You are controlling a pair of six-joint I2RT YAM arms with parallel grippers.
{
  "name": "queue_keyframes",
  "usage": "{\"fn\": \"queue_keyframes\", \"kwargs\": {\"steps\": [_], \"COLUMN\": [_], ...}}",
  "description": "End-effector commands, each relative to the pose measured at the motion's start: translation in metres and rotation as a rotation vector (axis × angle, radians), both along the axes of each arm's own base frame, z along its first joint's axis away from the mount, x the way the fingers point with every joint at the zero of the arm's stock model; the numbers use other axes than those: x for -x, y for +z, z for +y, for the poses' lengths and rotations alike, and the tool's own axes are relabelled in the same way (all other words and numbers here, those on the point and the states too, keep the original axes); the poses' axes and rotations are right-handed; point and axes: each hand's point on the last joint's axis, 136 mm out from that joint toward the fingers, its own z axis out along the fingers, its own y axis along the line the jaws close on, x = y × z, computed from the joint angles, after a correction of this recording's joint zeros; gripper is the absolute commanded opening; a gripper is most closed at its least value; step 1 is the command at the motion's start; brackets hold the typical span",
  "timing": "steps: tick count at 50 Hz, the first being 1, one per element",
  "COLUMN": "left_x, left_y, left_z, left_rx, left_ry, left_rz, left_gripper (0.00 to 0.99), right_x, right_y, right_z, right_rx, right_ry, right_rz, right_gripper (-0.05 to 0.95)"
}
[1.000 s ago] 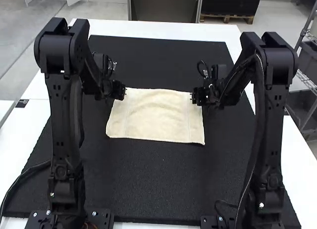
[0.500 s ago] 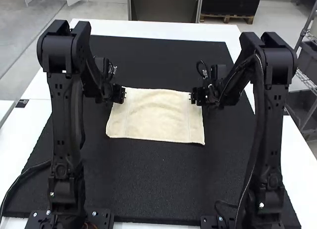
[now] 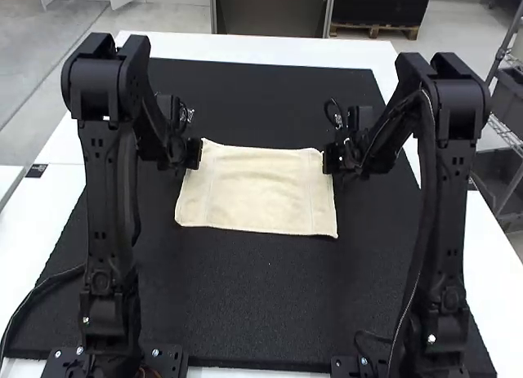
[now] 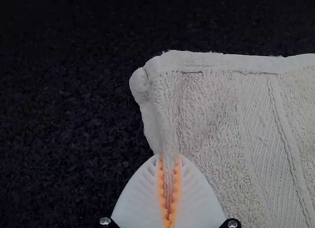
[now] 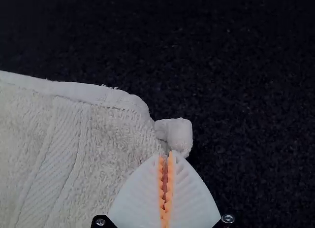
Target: Fold the towel.
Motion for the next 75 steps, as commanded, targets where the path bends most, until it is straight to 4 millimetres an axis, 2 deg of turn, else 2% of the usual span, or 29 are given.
{"fn": "queue_keyframes", "kwargs": {"steps": [1,9,25,34,49,60,75], "left_x": [-0.002,-0.004,-0.008,-0.002,0.012,0.023,0.039], "left_y": [-0.007,0.002,0.038,0.046,0.070,0.074,0.069], "left_z": [0.002,0.001,-0.004,-0.005,-0.008,-0.005,0.009], "left_rx": [-0.002,0.006,0.020,0.029,0.037,0.037,0.018], "left_ry": [-0.008,-0.019,-0.039,-0.043,-0.055,-0.049,-0.033], "left_rz": [0.006,-0.014,-0.079,-0.063,-0.102,-0.098,-0.082], "left_gripper": [0.023,0.021,0.021,0.021,0.021,0.021,0.021], "right_x": [-0.001,-0.005,-0.013,-0.008,0.004,0.012,0.034], "right_y": [-0.002,0.008,0.058,0.075,0.094,0.106,0.094], "right_z": [0.004,-0.001,-0.003,-0.002,-0.001,0.000,0.002], "right_rx": [-0.023,-0.053,-0.134,-0.158,-0.178,-0.187,-0.191], "right_ry": [0.007,-0.011,-0.015,-0.013,-0.005,0.006,0.028], "right_rz": [0.007,-0.008,-0.078,-0.094,-0.115,-0.126,-0.072], "right_gripper": [-0.02,-0.02,-0.02,-0.02,-0.02,-0.02,-0.02]}}
